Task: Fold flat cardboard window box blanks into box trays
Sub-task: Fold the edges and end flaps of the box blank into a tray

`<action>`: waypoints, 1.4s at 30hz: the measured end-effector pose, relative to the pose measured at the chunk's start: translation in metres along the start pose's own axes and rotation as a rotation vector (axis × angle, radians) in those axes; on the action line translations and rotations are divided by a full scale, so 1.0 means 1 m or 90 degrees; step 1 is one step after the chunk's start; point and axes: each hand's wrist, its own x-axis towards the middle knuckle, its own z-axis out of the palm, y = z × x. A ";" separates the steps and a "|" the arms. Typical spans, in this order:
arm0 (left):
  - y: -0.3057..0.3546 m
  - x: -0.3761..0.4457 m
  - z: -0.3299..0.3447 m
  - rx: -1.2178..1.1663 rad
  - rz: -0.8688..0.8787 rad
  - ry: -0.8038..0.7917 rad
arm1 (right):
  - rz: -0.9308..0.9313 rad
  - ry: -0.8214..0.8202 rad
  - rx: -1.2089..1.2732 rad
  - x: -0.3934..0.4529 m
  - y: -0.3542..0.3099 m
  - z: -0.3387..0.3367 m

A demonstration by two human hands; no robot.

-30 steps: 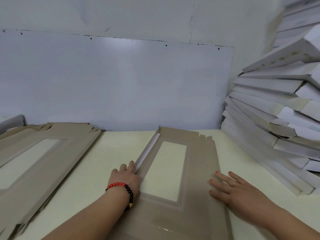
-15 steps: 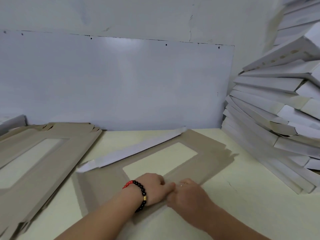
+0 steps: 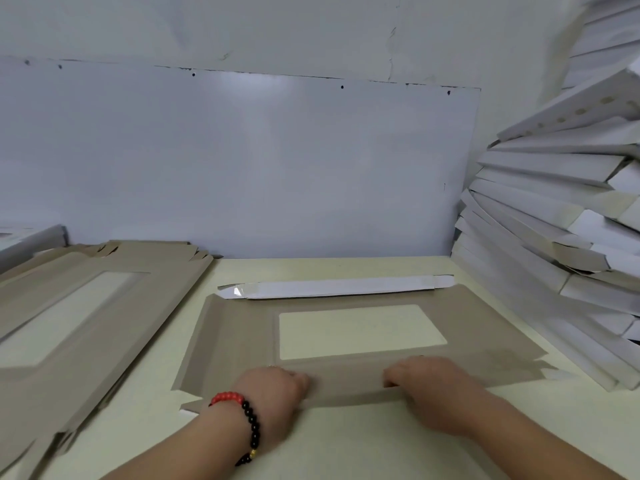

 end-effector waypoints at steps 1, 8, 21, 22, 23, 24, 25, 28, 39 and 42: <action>0.000 0.000 -0.001 0.022 -0.012 -0.014 | 0.018 0.002 -0.005 -0.003 0.009 0.001; -0.008 0.006 -0.032 0.032 -0.070 -0.084 | 0.038 0.002 -0.023 0.005 0.007 -0.003; 0.003 0.027 -0.035 -0.080 -0.066 -0.071 | 0.052 -0.017 0.019 0.041 -0.030 -0.010; 0.004 0.028 -0.030 -0.060 -0.078 -0.047 | 0.056 0.011 -0.035 0.045 -0.032 -0.005; 0.005 0.030 -0.024 -0.033 -0.087 -0.018 | 0.055 0.022 -0.078 0.047 -0.033 -0.001; 0.006 0.032 -0.016 -0.001 -0.093 0.016 | 0.050 0.030 -0.101 0.049 -0.035 0.004; 0.007 0.035 -0.008 0.032 -0.100 0.048 | 0.047 0.044 -0.114 0.050 -0.037 0.010; 0.010 0.043 0.015 0.035 -0.101 0.110 | 0.109 0.147 -0.102 0.052 -0.055 0.016; -0.014 0.041 0.051 -0.124 -0.104 0.154 | 0.121 0.035 0.072 0.042 -0.041 0.045; -0.046 0.026 0.057 -0.076 -0.135 0.159 | 0.176 -0.018 0.087 0.023 0.006 0.049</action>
